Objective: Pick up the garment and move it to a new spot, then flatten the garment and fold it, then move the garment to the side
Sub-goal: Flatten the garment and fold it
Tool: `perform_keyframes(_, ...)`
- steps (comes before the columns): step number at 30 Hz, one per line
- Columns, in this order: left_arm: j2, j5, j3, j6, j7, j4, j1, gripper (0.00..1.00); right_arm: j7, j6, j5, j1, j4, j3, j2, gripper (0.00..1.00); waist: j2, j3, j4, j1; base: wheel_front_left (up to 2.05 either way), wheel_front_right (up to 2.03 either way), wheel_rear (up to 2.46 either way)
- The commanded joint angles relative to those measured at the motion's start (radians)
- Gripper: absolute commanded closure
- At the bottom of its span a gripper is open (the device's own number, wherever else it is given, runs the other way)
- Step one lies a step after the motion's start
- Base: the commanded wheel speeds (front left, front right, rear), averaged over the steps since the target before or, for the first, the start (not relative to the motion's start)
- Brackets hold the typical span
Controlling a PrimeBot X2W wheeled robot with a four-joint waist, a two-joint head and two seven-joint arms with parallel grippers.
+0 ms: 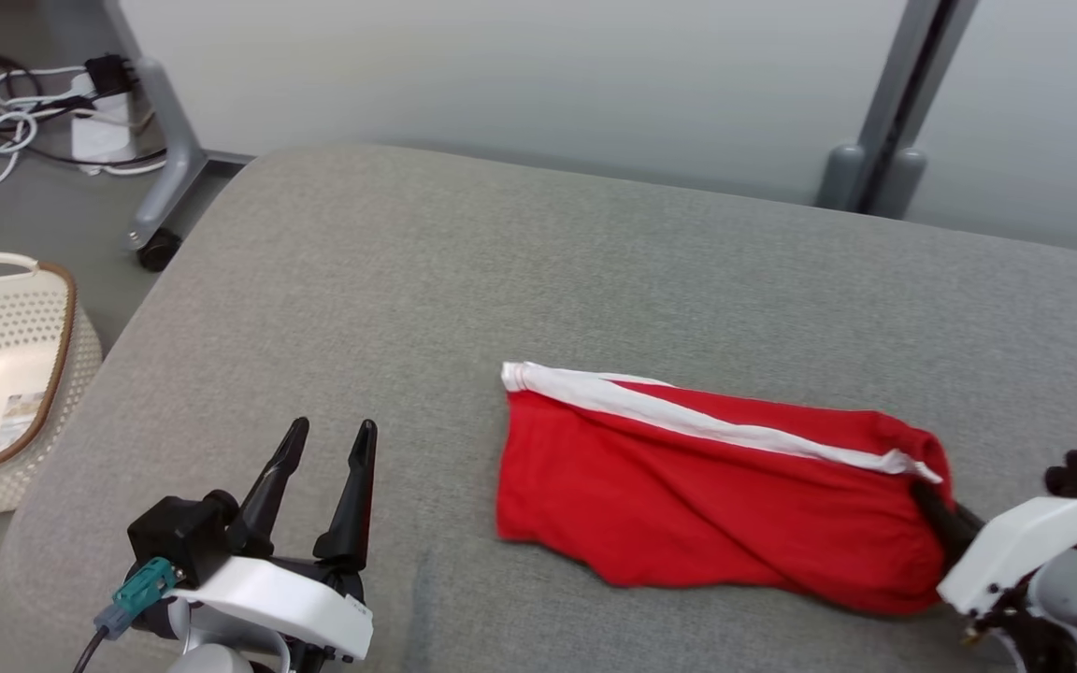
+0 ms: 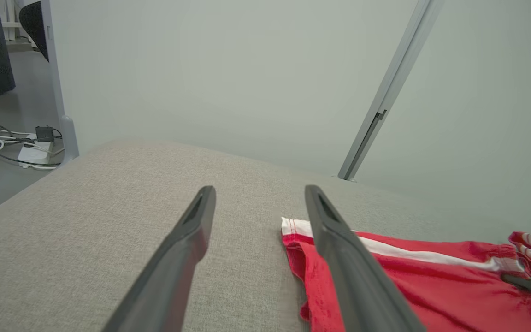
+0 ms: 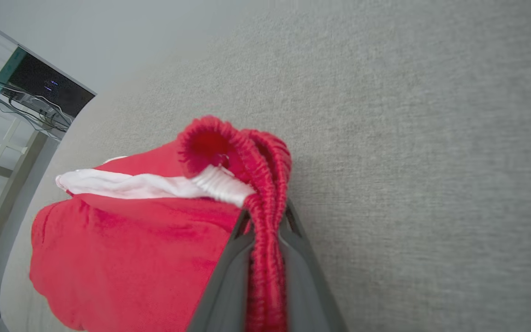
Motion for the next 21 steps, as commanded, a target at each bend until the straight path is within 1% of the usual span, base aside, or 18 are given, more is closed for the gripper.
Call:
perform_keyframes(1, 0.003, -0.001, 0.002, 0.005, -0.001, -0.001, 0.007, 0.00, 0.026, 0.001, 0.023, 0.017, -0.029, -0.005, -0.031, 1.00, 0.0000, -0.010, -0.023, 0.0000, 0.00, 0.00, 0.00)
perform_keyframes(4, 0.002, -0.001, -0.001, 0.008, 0.001, -0.003, 0.013, 0.00, 0.080, 0.001, 0.079, 0.038, -0.108, -0.033, -0.088, 1.00, 0.0000, -0.015, -0.052, 0.0000, 0.00, 0.00, 0.00)
perform_keyframes(7, 0.004, -0.001, -0.002, 0.010, 0.004, -0.006, 0.016, 0.00, 0.145, 0.001, 0.120, 0.061, -0.168, -0.074, -0.129, 1.00, 0.0000, -0.016, -0.071, 0.0000, 0.00, 0.00, 0.00)
perform_keyframes(8, 0.004, -0.001, -0.002, 0.010, 0.004, -0.006, 0.016, 0.00, 0.145, 0.001, 0.120, 0.061, -0.168, -0.074, -0.129, 1.00, 0.0000, -0.016, -0.071, 0.0000, 0.00, 0.00, 0.00)
perform_keyframes(10, 0.005, -0.001, -0.003, 0.011, 0.005, -0.007, 0.012, 0.00, 0.196, 0.001, 0.152, 0.072, -0.198, -0.109, -0.134, 1.00, 0.0000, -0.017, -0.080, 0.0000, 0.00, 0.00, 0.00)
perform_keyframes(13, 0.003, -0.003, -0.007, 0.011, 0.007, -0.005, 0.009, 0.00, 0.267, 0.001, 0.203, 0.076, -0.244, -0.157, -0.102, 1.00, 0.0000, -0.018, -0.085, 0.0000, 0.00, 0.00, 0.00)
perform_keyframes(17, -0.002, -0.005, -0.016, 0.006, 0.011, 0.001, 0.005, 0.00, 0.341, 0.001, 0.268, 0.065, -0.274, -0.223, -0.008, 1.00, 0.0000, -0.020, -0.076, 0.0000, 0.00, 0.00, 0.00)
perform_keyframes(19, -0.003, -0.007, -0.019, 0.004, 0.014, 0.005, 0.003, 0.00, 0.368, 0.001, 0.285, 0.048, -0.280, -0.252, 0.043, 1.00, 0.0000, -0.019, -0.064, 0.0000, 0.00, 0.00, 0.00)
perform_keyframes(21, -0.003, -0.008, -0.020, 0.004, 0.016, 0.008, -0.002, 0.00, 0.392, 0.001, 0.297, 0.027, -0.275, -0.277, 0.079, 1.00, 0.0000, -0.017, -0.048, 0.0000, 0.00, 0.00, 0.00)
